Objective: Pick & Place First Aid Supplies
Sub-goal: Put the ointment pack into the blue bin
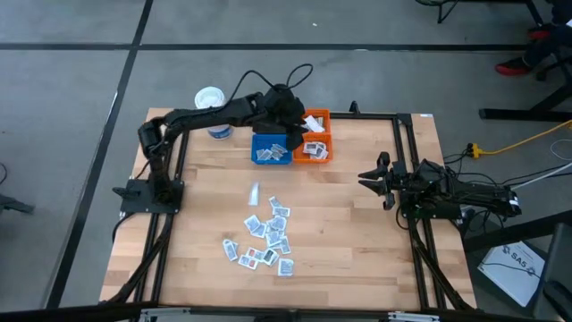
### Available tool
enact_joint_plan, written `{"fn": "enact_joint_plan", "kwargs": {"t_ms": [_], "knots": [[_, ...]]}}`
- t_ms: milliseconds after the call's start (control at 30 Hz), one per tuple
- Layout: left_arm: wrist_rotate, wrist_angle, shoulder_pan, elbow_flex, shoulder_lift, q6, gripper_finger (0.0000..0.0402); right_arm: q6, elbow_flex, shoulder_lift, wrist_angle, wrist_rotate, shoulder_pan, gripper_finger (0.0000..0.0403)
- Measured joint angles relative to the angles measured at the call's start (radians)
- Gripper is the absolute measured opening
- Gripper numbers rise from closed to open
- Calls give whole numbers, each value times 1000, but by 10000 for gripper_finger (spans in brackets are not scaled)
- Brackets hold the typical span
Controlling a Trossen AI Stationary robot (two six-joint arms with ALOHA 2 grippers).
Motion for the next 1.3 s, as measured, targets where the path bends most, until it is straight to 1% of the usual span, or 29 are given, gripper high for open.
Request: {"fn": "enact_joint_plan", "kwargs": {"t_ms": [200,300,400,667,1033,1300], "knots": [[-10,-63,-63,0,-67,21,131,0,0,0,0,0,0,100],[-37,-79,-96,0,-87,26,128,0,0,0,0,0,0,100],[-81,-113,-130,0,-93,42,126,0,0,0,0,0,0,100],[-122,-249,-204,0,-91,87,115,0,0,0,0,0,0,100],[-121,-295,-284,0,-91,95,110,0,0,0,0,0,0,100],[-121,-341,-422,0,-91,95,101,0,0,0,0,0,0,100]]}}
